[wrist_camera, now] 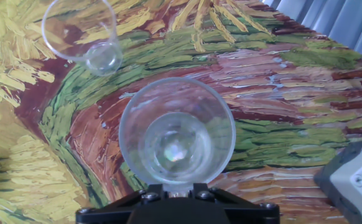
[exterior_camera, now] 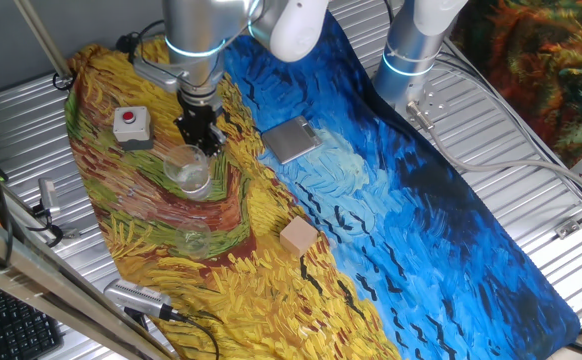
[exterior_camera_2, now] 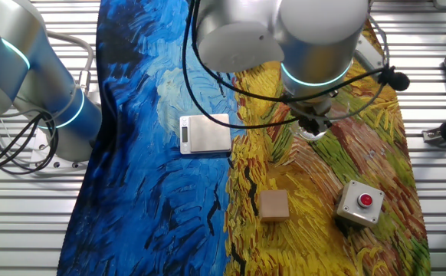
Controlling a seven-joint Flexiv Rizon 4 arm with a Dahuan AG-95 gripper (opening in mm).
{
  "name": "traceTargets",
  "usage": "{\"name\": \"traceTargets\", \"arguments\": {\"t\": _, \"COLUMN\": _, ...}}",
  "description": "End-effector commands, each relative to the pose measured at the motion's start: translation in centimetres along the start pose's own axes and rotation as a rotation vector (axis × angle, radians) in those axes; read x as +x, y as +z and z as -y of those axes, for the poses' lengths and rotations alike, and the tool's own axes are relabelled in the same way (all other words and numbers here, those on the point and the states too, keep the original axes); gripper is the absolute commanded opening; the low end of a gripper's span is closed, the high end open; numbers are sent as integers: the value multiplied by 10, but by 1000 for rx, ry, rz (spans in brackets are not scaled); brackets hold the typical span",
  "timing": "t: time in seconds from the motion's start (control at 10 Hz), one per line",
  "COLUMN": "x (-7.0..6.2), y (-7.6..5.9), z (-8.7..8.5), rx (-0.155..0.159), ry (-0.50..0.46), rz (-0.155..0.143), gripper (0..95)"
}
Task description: Pour the water from one cup into another empty cup
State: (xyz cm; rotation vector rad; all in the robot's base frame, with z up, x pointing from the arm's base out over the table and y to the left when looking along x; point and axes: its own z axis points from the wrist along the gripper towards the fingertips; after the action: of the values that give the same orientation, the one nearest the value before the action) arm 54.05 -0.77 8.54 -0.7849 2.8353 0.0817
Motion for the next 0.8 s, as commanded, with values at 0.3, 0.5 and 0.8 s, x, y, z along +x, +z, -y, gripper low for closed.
{"name": "traceTargets", "arguments": {"t": 0.3, "x": -3, "y": -7, "z": -9, "rx": 11, "ry": -1, "rz": -30, "gripper": 0}}
{"name": "traceTargets", "arguments": {"t": 0.5, "x": -6, "y": -11, "z": -16, "rx": 9, "ry": 1, "rz": -43, "gripper": 0}}
{"name": "traceTargets", "arguments": {"t": 0.8, "x": -5, "y": -9, "z": -27, "rx": 14, "ry": -5, "rz": -75, "gripper": 0}}
